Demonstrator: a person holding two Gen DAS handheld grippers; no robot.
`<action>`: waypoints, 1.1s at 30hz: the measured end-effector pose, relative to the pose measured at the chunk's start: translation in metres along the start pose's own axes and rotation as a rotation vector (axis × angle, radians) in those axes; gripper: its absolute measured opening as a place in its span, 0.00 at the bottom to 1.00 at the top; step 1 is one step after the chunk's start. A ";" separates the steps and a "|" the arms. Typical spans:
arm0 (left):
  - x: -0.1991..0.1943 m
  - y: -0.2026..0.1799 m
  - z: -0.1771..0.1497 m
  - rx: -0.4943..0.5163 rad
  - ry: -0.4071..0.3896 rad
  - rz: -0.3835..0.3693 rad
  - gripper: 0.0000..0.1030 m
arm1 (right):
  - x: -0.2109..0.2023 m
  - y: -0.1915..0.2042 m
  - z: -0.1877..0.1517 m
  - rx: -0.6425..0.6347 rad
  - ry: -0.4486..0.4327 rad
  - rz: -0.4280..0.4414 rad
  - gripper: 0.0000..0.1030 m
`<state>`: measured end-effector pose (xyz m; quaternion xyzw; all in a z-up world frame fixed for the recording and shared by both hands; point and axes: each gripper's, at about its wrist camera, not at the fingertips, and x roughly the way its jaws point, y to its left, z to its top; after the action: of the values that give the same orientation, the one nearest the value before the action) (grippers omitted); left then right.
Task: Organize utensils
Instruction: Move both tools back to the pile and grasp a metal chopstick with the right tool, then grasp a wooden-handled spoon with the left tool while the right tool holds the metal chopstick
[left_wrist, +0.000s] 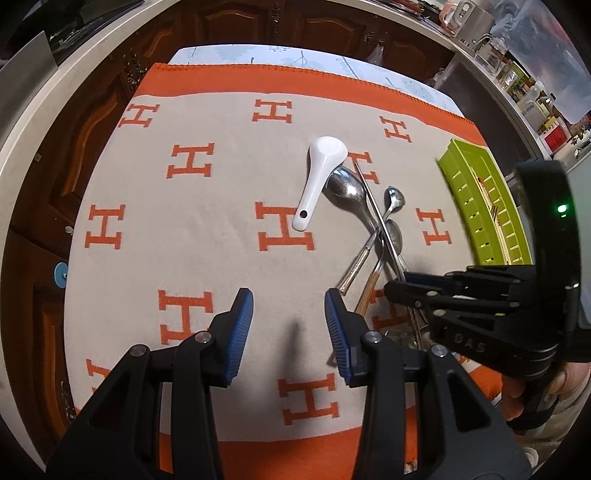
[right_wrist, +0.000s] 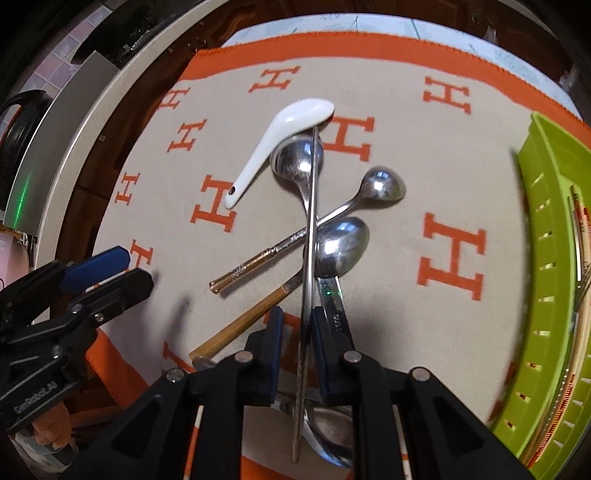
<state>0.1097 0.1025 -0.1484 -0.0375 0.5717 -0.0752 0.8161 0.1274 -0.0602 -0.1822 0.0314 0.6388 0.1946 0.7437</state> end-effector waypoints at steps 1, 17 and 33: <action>0.000 0.000 0.000 0.002 0.000 -0.001 0.36 | 0.000 0.000 0.000 0.000 -0.008 0.003 0.15; 0.018 -0.040 0.021 0.174 0.017 -0.068 0.36 | -0.067 -0.030 -0.021 0.110 -0.240 0.063 0.05; 0.080 -0.077 0.038 0.334 0.150 -0.050 0.16 | -0.077 -0.059 -0.043 0.179 -0.291 0.105 0.05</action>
<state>0.1658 0.0121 -0.1984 0.0901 0.6094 -0.1921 0.7639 0.0927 -0.1487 -0.1352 0.1586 0.5366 0.1692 0.8113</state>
